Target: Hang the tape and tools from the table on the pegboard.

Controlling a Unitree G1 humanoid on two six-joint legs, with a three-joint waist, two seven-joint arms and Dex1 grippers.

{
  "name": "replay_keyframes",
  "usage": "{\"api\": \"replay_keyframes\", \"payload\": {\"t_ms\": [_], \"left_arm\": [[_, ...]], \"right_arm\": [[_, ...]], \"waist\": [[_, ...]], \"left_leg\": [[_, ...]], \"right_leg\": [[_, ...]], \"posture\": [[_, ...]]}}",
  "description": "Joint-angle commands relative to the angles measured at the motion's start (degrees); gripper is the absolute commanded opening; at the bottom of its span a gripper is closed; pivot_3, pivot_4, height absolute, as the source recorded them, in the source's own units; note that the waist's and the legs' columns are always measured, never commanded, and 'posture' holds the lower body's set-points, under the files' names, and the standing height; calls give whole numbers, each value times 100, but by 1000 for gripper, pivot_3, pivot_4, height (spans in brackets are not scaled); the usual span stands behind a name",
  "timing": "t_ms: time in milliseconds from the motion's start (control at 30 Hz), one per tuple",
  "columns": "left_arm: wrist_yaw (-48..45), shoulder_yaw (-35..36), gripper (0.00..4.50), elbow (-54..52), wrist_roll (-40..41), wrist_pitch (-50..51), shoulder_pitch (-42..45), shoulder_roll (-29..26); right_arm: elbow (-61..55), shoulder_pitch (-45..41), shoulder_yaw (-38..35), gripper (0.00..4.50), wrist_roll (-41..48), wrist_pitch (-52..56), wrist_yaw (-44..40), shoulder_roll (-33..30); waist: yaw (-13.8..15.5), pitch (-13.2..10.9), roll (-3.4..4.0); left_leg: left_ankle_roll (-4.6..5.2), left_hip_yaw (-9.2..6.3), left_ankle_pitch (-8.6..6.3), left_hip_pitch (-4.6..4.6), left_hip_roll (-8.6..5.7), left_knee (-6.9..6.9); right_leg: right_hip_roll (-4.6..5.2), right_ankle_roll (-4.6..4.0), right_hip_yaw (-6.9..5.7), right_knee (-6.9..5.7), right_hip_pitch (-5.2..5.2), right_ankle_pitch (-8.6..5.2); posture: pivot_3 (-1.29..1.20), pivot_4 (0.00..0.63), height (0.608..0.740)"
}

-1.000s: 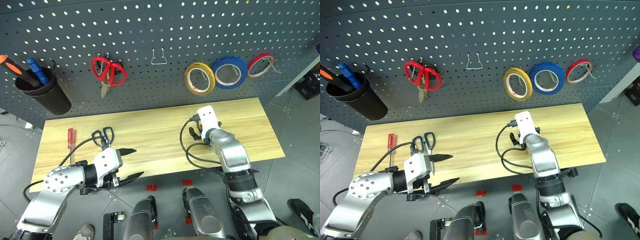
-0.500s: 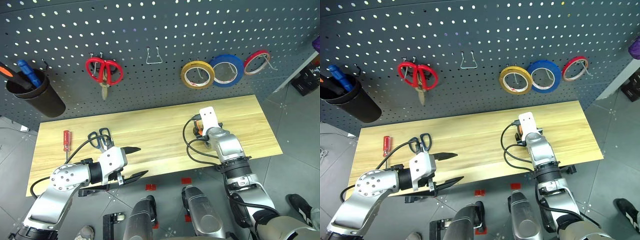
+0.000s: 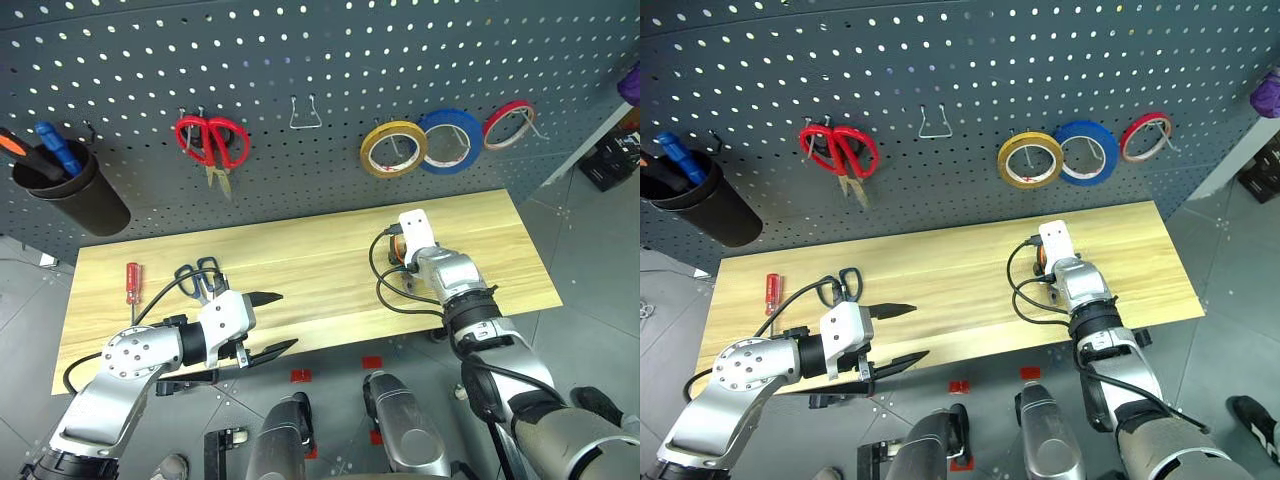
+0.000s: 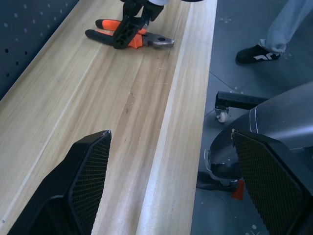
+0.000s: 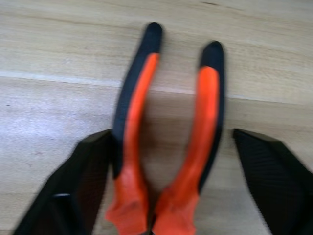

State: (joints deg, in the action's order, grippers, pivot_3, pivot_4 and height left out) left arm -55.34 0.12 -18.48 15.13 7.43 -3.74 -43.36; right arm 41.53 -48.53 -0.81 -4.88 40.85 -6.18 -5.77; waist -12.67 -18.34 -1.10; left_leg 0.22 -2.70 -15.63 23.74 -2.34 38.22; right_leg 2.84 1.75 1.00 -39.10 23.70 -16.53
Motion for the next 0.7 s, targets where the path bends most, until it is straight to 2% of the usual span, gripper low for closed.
{"api": "replay_keyframes", "payload": {"t_ms": [33,200,267,333,500,600,700], "left_arm": [[51,60,4112,-81,35,-40,-97,42],[157,154,4112,-122,150,80,-201,110],[295,288,4112,-192,306,262,-229,195],[554,564,4112,-281,501,474,-241,326],[905,1219,4112,-610,1129,1090,-534,515],[910,1461,4112,-733,1322,1134,-658,521],[944,1711,4112,-676,1548,1123,-421,536]], "right_arm": [[191,89,-108,3058,145,331,-20,-42],[-500,301,43,3058,236,444,-119,35],[-1338,607,429,3058,217,349,-478,27],[-2734,1101,922,3058,218,220,-872,-75],[-5626,2268,1486,3057,392,158,-1109,-34],[-6465,2517,1641,3057,356,-207,-928,140],[-6679,2156,1657,3057,314,-1226,-725,460]], "waist": [[5,2,0],[13,4,-1],[15,4,-1],[12,4,0],[6,3,0],[43,3,0],[120,-2,-1]], "left_leg": [[0,-2,0,-3,0,1],[0,-5,0,-3,0,4],[0,-5,0,-2,0,0],[0,-5,0,1,0,-4],[-1,-2,1,21,5,-6],[-6,-3,4,16,6,-6],[-20,-6,12,16,6,-2]], "right_leg": [[0,1,-1,0,-4,0],[0,2,-3,3,-9,1],[0,2,-3,4,-7,1],[0,2,-2,6,-3,1],[-6,2,5,-8,29,1],[-7,3,6,-12,30,1],[-6,2,3,-14,31,4]], "posture": [[-299,328,740],[-298,324,740],[-296,322,740],[-294,323,740],[-288,331,740],[-282,345,740],[-276,353,740]]}}
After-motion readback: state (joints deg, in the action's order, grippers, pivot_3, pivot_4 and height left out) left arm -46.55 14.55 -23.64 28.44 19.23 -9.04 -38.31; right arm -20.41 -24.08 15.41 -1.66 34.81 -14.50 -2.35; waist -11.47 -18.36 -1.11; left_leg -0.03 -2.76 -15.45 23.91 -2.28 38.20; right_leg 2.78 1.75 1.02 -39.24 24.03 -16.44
